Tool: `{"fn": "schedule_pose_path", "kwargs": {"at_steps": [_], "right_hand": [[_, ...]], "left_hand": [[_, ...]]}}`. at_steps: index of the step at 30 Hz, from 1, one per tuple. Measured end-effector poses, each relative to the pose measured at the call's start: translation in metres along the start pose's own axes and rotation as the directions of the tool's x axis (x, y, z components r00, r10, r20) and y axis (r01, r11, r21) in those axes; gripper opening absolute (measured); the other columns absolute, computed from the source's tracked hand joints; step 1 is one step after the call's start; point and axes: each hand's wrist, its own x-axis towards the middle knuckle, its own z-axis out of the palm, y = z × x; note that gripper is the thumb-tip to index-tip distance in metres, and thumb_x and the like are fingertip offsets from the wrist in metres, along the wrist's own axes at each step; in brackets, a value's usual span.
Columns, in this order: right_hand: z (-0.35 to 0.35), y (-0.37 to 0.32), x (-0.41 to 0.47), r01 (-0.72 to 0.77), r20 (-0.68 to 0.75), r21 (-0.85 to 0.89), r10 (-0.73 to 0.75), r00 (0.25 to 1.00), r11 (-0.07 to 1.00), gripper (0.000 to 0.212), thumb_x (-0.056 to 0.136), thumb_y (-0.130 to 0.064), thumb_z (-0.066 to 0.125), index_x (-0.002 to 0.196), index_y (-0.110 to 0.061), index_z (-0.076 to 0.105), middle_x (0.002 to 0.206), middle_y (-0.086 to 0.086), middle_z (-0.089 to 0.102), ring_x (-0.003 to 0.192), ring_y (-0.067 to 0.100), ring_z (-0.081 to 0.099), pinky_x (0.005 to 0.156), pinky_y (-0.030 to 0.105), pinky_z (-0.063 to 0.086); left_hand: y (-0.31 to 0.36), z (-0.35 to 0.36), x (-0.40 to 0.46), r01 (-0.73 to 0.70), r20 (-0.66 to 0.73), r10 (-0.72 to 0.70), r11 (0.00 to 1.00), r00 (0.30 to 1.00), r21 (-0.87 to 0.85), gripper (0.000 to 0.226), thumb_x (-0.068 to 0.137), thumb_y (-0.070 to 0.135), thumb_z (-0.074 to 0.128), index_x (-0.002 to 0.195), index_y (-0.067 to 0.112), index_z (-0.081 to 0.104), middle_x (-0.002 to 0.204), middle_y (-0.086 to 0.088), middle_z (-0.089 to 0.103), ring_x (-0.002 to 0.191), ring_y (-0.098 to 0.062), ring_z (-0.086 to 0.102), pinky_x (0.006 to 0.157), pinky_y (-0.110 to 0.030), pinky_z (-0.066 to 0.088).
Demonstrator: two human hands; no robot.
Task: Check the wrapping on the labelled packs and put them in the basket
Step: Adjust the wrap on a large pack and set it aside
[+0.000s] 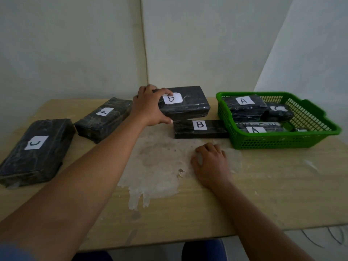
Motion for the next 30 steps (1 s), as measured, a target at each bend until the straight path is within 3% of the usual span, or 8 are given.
{"fn": "schedule_pose_path", "kwargs": {"at_steps": [10,25,28,30], "right_hand": [[0.002,0.006,0.003,0.009,0.013,0.011,-0.009,1.0,1.0,0.043,0.103,-0.048,0.047,0.136,-0.025,0.061,0.141,0.001,0.055,0.13,0.024,0.048,0.11,0.041,0.039],[0.004,0.009,0.005,0.019,0.001,0.041,-0.019,1.0,0.999,0.043,0.103,-0.051,0.044,0.135,-0.027,0.059,0.138,-0.003,0.054,0.128,0.02,0.046,0.11,0.038,0.036],[0.005,0.009,0.005,0.02,0.0,0.049,-0.02,1.0,0.999,0.043,0.103,-0.052,0.044,0.135,-0.027,0.059,0.138,-0.003,0.054,0.128,0.019,0.046,0.11,0.038,0.036],[0.005,0.009,0.005,0.021,-0.005,0.053,-0.02,1.0,0.998,0.042,0.103,-0.051,0.045,0.134,-0.026,0.06,0.137,-0.003,0.054,0.127,0.02,0.046,0.109,0.038,0.036]], "left_hand": [[0.016,0.047,0.066,-0.023,0.06,0.026,0.998,0.998,-0.05,0.089,0.058,0.055,0.096,0.138,0.043,0.057,0.141,-0.005,0.049,0.136,-0.03,0.038,0.109,-0.049,0.041],[0.005,0.085,0.103,0.037,0.322,0.016,0.987,0.947,-0.156,0.086,0.066,0.054,0.094,0.142,0.04,0.058,0.14,-0.006,0.048,0.141,-0.029,0.03,0.114,-0.047,0.033],[-0.004,0.088,0.097,0.061,0.321,0.007,0.978,0.947,-0.2,0.096,0.06,0.071,0.088,0.145,0.039,0.056,0.149,-0.005,0.048,0.147,-0.03,0.031,0.122,-0.05,0.03],[-0.016,0.095,0.088,0.129,0.21,-0.065,0.943,0.975,-0.306,0.108,0.053,0.085,0.08,0.146,0.036,0.055,0.152,-0.005,0.05,0.146,-0.028,0.039,0.123,-0.051,0.034]]}}
